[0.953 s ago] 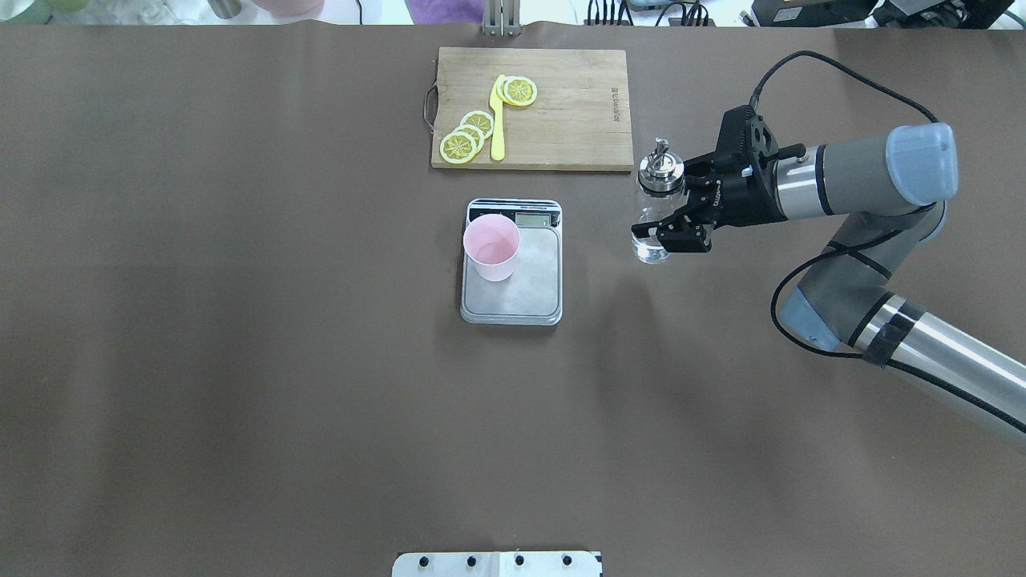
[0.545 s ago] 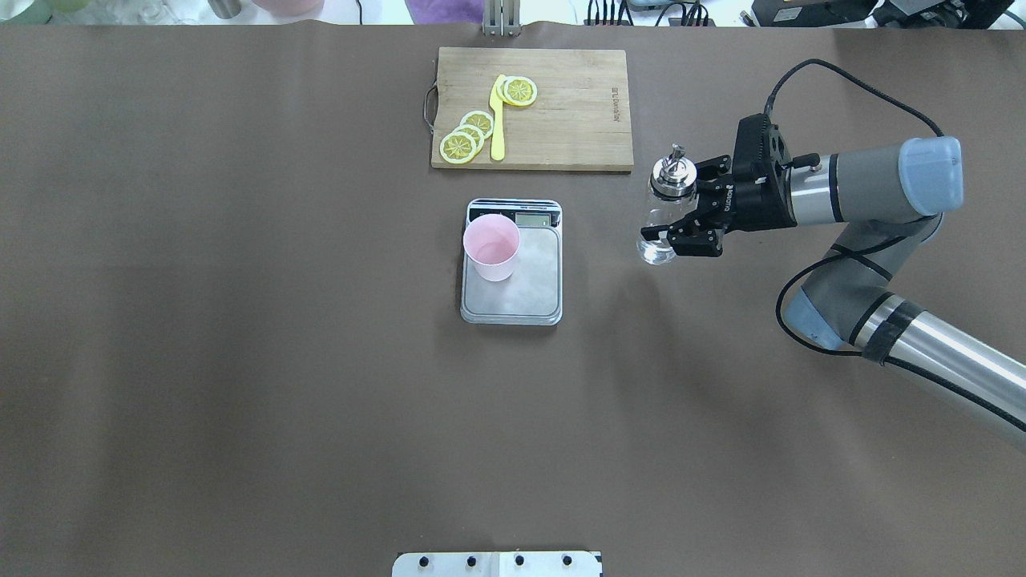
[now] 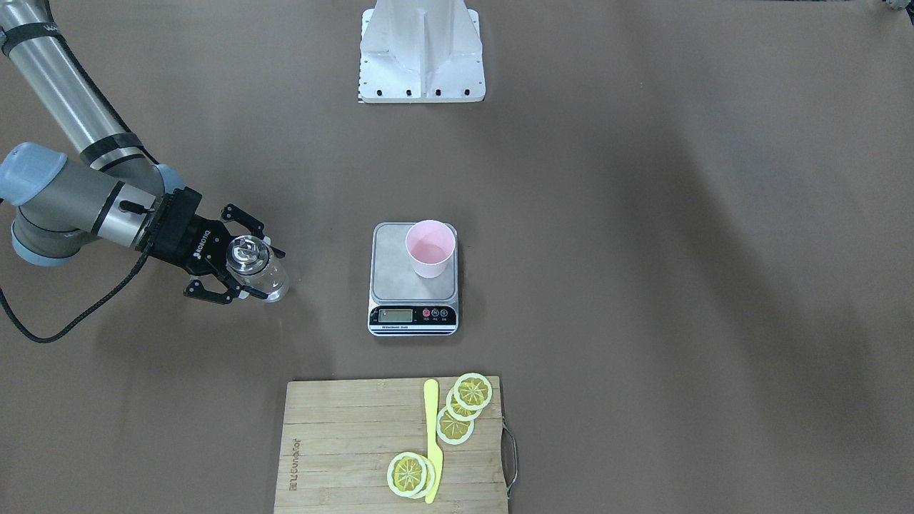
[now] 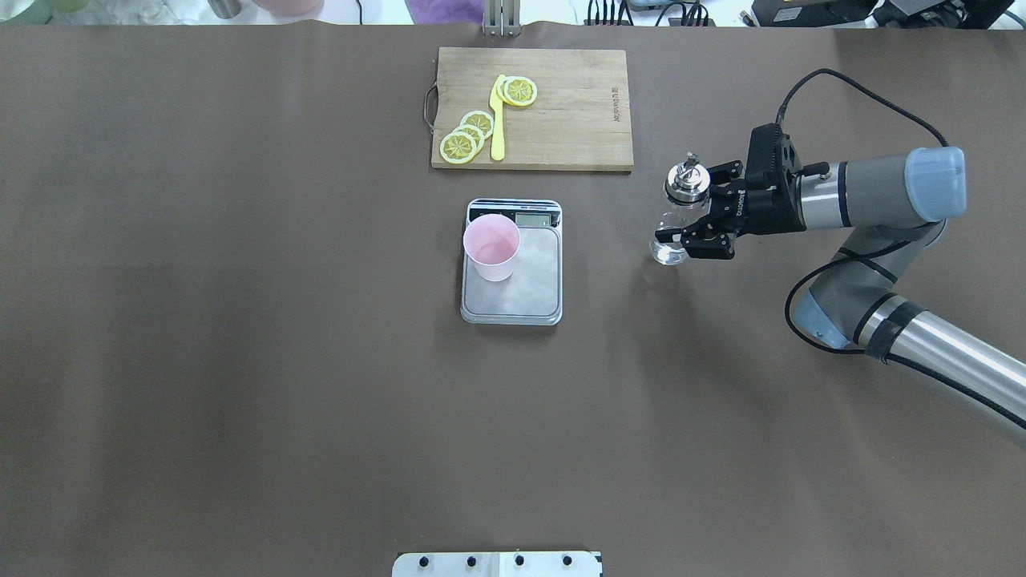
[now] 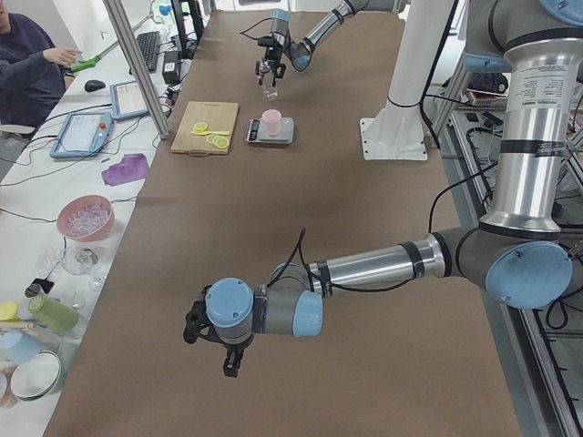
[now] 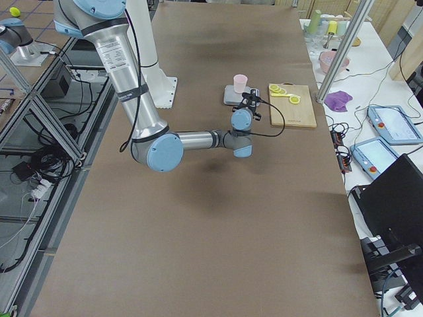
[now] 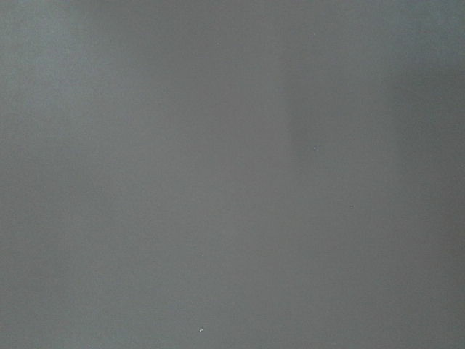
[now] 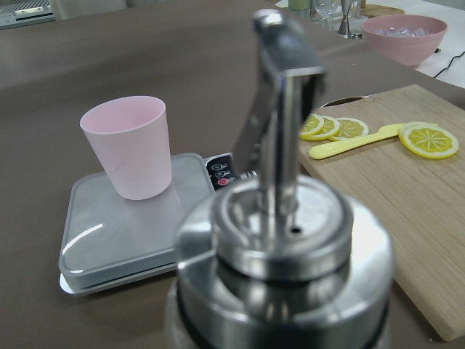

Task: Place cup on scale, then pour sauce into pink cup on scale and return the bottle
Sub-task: 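Lower the dispenser onto the table beside the scale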

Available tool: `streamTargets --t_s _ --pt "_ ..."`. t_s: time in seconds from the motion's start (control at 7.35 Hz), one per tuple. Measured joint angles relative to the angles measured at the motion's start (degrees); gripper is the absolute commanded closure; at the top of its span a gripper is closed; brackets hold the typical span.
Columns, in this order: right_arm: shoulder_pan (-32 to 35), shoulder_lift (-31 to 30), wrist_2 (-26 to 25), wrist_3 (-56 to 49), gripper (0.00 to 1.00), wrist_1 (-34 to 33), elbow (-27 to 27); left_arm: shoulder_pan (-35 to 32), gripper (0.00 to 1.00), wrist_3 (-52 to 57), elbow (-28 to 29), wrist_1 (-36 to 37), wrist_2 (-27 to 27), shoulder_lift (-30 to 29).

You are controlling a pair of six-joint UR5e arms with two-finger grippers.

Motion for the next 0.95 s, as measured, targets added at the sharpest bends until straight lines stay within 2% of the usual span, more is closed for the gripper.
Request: streamTargets --t_s 0.95 --pt "0.00 0.11 -0.71 -2.47 1.00 0.30 -0.91 0.00 0.02 -0.05 0.01 -0.03 0.00 -0.09"
